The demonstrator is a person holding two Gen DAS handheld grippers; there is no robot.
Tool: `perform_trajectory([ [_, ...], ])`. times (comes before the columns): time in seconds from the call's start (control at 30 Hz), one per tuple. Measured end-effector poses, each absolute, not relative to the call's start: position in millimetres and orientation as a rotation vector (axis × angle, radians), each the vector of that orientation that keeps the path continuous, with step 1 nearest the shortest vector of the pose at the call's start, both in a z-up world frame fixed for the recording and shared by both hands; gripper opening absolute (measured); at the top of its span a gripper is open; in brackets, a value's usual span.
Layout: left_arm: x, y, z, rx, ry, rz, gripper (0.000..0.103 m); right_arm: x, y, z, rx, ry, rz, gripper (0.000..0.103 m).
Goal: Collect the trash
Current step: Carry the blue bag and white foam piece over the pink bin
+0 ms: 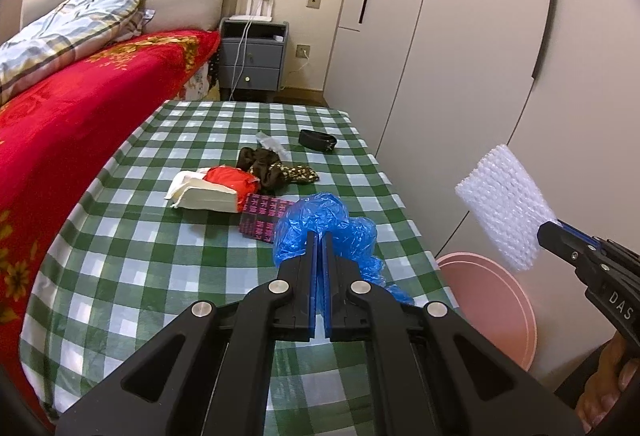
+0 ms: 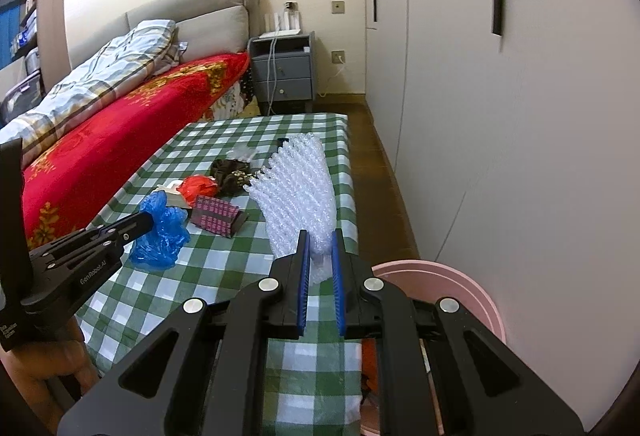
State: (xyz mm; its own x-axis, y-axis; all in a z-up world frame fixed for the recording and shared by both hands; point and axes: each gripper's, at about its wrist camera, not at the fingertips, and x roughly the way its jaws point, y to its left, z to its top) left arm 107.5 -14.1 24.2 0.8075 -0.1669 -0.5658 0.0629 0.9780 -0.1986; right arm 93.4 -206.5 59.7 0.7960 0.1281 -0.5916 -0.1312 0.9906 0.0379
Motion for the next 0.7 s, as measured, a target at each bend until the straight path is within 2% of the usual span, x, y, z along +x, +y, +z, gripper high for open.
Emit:
perform_trajectory([
  [0.7, 107.7, -53.5, 26.9, -0.148, 0.607, -0.236, 0.002, 66.0, -274.6, 59.0, 0.082, 0.629, -0.068, 0.011],
])
